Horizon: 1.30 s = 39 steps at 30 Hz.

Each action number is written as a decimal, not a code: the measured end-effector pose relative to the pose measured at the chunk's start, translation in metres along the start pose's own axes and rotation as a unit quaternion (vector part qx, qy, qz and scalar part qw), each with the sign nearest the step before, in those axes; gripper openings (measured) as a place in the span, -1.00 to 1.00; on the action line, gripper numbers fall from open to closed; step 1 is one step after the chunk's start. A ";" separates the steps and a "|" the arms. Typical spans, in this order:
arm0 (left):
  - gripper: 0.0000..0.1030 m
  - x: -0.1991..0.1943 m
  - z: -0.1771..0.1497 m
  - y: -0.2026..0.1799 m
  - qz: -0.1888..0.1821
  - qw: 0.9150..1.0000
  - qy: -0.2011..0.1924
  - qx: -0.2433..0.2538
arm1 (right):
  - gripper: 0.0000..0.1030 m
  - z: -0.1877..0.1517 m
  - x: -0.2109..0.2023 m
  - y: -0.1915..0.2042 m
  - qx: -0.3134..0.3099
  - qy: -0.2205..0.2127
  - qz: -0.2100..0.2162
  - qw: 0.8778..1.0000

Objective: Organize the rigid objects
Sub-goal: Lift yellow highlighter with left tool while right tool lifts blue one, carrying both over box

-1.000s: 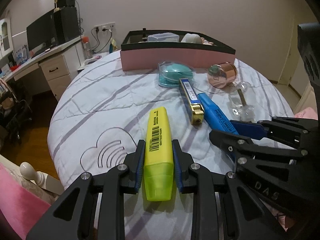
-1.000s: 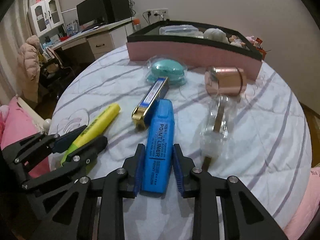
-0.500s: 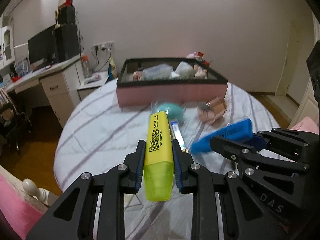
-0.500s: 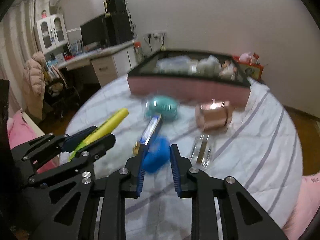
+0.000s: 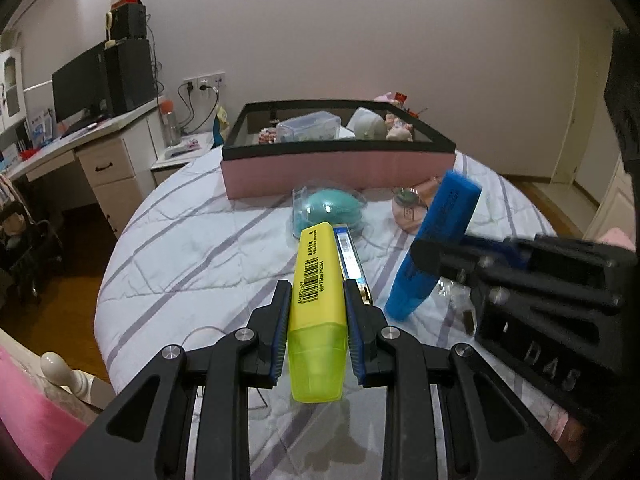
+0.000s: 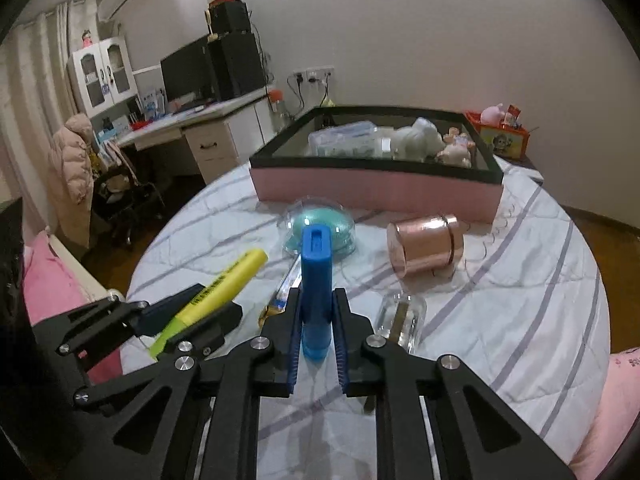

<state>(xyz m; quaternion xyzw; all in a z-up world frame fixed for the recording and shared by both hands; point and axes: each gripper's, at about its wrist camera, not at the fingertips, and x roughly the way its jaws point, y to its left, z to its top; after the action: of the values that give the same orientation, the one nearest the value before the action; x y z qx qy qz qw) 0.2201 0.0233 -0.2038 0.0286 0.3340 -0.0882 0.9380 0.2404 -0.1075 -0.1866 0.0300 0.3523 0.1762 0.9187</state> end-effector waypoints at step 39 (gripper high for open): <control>-0.50 -0.077 0.137 -0.024 0.045 0.979 -0.194 0.045 | -0.72 0.100 -0.096 0.005 -0.057 -0.178 -0.038 0.982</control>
<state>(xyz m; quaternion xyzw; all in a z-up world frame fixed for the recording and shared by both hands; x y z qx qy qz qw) 0.2420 -0.0044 -0.0487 0.0682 0.1397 -0.0645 0.9857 0.2386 -0.1292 -0.0492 -0.0049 0.1735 0.1528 0.9729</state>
